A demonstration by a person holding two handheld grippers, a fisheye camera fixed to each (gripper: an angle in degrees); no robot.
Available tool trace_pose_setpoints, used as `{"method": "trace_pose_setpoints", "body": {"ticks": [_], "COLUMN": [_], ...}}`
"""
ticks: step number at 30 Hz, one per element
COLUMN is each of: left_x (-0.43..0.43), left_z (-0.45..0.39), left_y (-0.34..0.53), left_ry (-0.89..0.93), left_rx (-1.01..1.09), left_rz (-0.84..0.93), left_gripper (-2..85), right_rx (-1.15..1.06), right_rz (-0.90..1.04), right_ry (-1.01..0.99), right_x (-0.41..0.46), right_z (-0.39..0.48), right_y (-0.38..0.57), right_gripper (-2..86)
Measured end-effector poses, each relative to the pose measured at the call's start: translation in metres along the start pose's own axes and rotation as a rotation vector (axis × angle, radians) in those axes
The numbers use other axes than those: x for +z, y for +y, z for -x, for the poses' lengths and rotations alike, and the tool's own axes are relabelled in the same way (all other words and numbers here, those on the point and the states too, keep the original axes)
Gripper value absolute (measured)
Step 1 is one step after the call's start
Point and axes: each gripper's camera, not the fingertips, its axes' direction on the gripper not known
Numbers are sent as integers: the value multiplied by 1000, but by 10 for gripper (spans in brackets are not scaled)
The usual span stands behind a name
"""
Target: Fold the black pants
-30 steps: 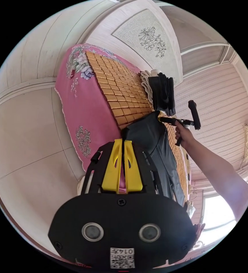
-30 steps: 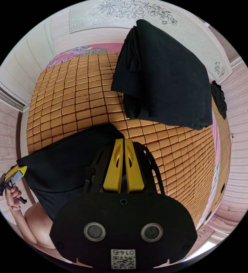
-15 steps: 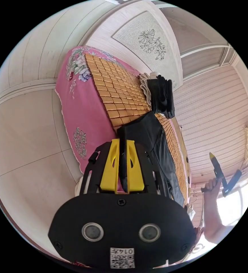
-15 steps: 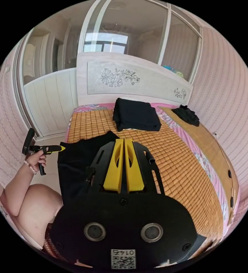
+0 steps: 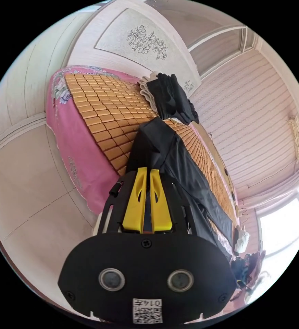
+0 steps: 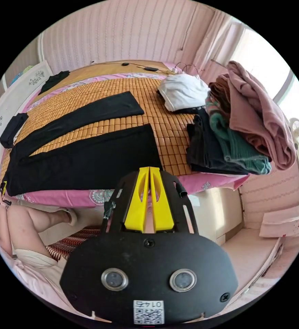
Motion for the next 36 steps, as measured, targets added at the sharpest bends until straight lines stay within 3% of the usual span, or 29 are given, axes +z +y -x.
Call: {"method": "trace_pose_setpoints", "body": {"ticks": [6, 13, 16, 21, 26, 32, 36], "left_x": [-11, -12, -11, -1, 27, 103, 152], "left_z": [-21, -20, -33, -95, -160, -229, -252], "left_y": [-31, -62, -73, -106, -153, -191, -177], "left_ry": [-116, -144, -117, -55, 7, -79, -128], "left_rx": [126, 54, 66, 224, 308, 254, 238], "left_rz": [68, 115, 99, 57, 2, -51, 35], "left_gripper": [-10, -10, -10, -10, -8, 33, 64], "right_rx": [167, 105, 27, -147, -295, -178, -116], "right_rz": [100, 277, 217, 92, -27, -27, 28], "right_ry": [-208, -355, -374, -220, -97, -208, -261], "right_x": [35, 67, 41, -15, -56, -33, -12], "right_z": [-105, -153, -162, -164, -154, -139, -131], "right_y": [-9, -52, -64, -111, -220, -381, -403], "right_gripper": [112, 68, 13, 0, 0, 51, 112]}}
